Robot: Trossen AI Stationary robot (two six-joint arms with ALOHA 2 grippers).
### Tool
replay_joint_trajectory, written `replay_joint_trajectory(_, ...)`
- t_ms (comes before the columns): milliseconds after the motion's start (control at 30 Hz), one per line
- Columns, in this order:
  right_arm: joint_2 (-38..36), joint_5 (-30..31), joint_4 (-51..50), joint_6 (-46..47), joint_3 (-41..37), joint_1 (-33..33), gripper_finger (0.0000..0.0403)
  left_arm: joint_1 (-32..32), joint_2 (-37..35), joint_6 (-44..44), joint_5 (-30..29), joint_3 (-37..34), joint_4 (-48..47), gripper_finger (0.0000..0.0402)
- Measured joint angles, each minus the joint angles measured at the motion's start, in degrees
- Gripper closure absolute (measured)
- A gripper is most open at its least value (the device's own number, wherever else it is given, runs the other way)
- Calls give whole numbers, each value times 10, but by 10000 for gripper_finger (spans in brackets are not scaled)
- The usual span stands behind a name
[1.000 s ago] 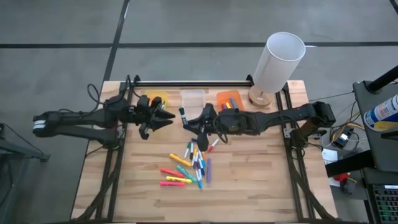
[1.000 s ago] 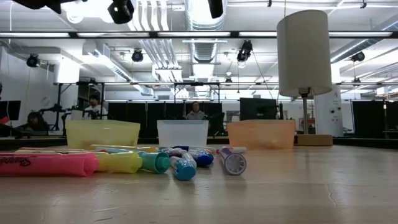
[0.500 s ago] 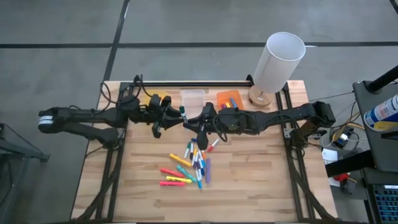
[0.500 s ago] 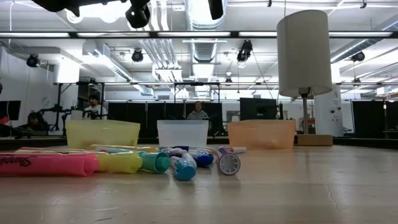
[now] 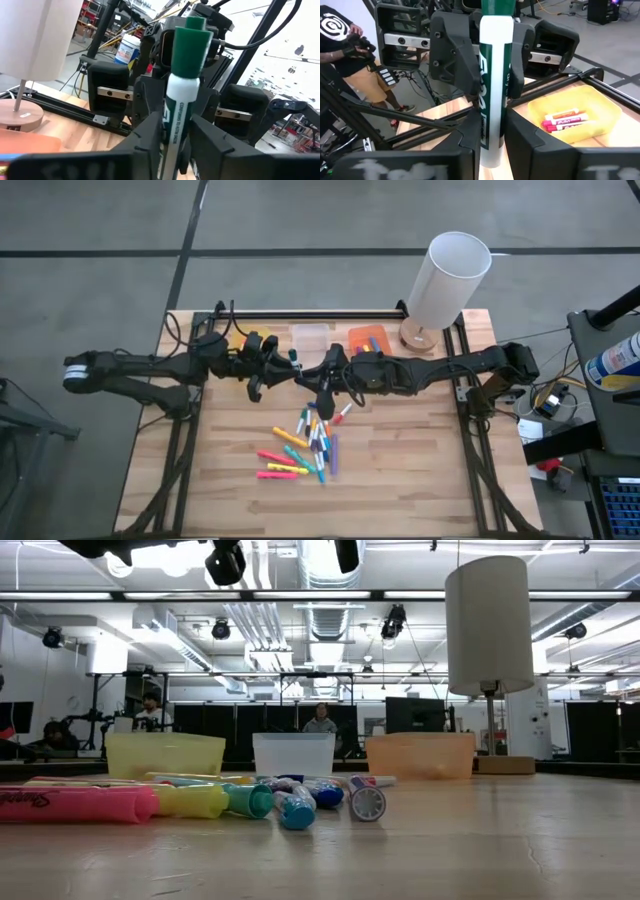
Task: Pick & Place Markers
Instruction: Put the dark green marker pen into the yellow bin
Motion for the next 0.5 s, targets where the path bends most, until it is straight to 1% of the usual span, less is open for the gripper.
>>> replay_joint_trajectory(100, 0, 0, -2, 2, 0, 0, 326, 0, 0, 0, -5, 0, -1, 352)
replay_joint_trajectory(133, 0, 0, -2, 1, 0, 0, 319, 0, 0, -1, -6, 0, -1, 355)
replay_joint_trajectory(200, 0, -1, -4, 0, 0, 0, 304, 0, 0, -7, -7, 0, -1, 355)
replay_joint_trajectory(333, 0, -27, -22, -1, 0, 0, 278, 0, -2, -16, -7, 0, -3, 354)
replay_joint_trajectory(433, 0, -31, -64, -1, 0, 1, 264, 0, -11, -16, -9, 1, -35, 344)
replay_joint_trajectory(500, 0, -31, -97, -1, 0, 4, 258, 0, -21, -13, -24, 1, -71, 339)
